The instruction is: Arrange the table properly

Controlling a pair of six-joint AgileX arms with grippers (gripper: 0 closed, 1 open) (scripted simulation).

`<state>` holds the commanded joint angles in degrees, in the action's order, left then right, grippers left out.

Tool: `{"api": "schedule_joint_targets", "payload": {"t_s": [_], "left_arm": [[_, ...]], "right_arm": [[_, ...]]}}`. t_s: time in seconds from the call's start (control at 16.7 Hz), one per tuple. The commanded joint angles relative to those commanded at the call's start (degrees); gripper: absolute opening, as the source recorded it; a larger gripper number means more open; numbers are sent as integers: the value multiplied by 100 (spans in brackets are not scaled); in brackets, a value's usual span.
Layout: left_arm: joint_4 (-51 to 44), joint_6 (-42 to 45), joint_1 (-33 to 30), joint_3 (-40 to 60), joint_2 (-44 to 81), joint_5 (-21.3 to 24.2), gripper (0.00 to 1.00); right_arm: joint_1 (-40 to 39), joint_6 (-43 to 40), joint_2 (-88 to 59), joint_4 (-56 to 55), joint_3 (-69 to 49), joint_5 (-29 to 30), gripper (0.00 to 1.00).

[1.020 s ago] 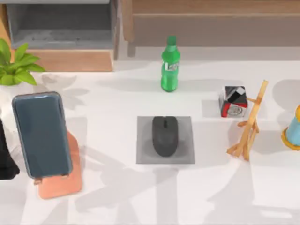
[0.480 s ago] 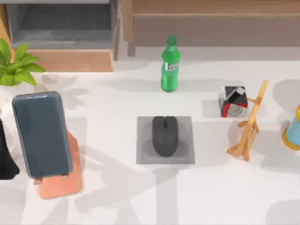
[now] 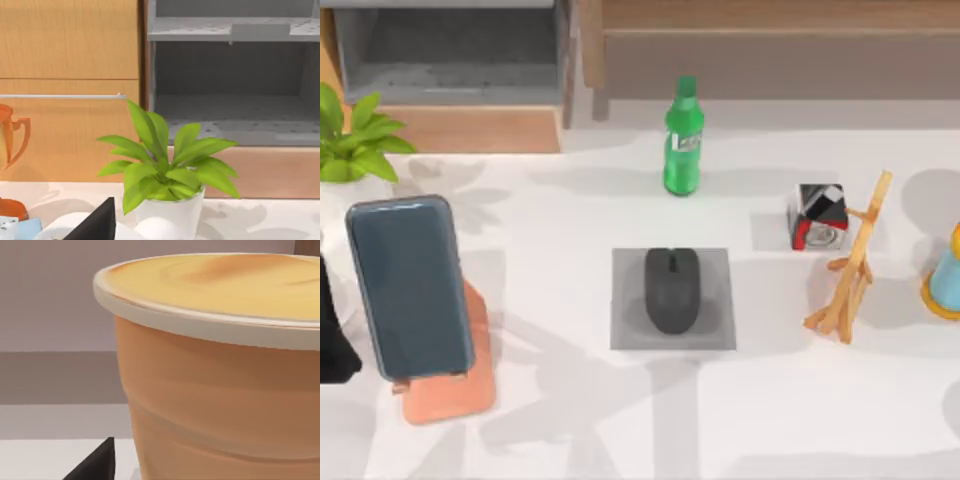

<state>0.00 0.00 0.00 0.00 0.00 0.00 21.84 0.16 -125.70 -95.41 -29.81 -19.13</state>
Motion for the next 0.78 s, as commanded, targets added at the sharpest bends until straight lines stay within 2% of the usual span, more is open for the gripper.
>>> {"api": "schedule_joint_targets", "payload": {"t_s": [0.42,0.78], "left_arm": [[0,0,0,0,0,0,100],[0,0,0,0,0,0,100]], "right_arm": [[-4,-1,-94,-95,-67,-4,100],[-193,-3,-237,371,-687,161,100]]}}
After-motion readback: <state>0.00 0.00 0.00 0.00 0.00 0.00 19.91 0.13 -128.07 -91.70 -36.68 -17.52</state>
